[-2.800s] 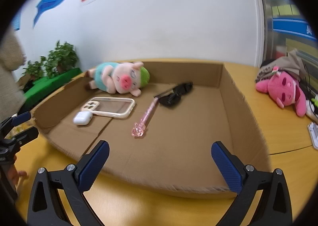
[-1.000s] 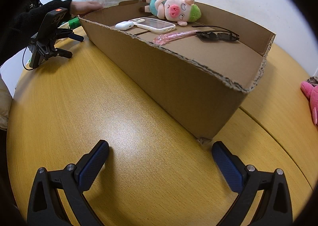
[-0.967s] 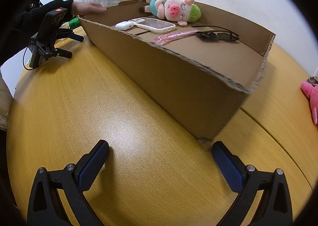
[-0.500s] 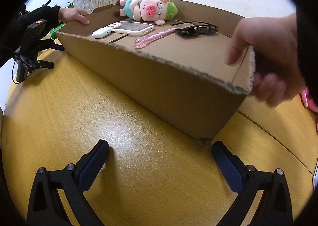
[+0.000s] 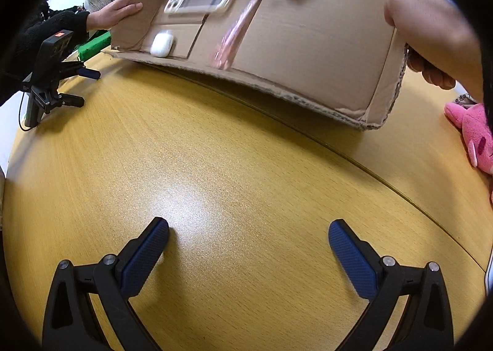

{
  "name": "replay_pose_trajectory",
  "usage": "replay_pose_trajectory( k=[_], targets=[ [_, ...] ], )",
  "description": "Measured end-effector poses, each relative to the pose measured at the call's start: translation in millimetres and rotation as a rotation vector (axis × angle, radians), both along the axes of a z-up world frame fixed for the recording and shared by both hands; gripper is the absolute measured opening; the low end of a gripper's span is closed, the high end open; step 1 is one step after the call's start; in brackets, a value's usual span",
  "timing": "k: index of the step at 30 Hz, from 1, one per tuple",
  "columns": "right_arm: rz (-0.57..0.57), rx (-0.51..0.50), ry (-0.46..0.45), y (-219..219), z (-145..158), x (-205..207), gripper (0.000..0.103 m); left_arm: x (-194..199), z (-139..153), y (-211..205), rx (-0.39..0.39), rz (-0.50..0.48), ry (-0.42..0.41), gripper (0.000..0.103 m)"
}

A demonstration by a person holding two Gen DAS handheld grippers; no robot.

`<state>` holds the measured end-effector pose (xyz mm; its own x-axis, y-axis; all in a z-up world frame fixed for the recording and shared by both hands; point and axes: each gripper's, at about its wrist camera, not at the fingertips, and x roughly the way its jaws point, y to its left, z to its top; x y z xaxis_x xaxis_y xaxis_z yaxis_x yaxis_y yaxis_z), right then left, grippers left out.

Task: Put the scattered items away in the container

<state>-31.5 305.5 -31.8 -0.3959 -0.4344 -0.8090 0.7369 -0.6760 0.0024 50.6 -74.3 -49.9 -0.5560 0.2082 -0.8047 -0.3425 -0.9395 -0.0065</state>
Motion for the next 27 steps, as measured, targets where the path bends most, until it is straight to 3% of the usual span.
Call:
replay_pose_trajectory(
  k=[27],
  targets=[
    [-0.002, 0.0, -0.001, 3.6, 1.8, -1.2, 0.103, -1.7, -7.6, -7.8, -0.001, 0.001, 0.0, 0.103]
  ],
)
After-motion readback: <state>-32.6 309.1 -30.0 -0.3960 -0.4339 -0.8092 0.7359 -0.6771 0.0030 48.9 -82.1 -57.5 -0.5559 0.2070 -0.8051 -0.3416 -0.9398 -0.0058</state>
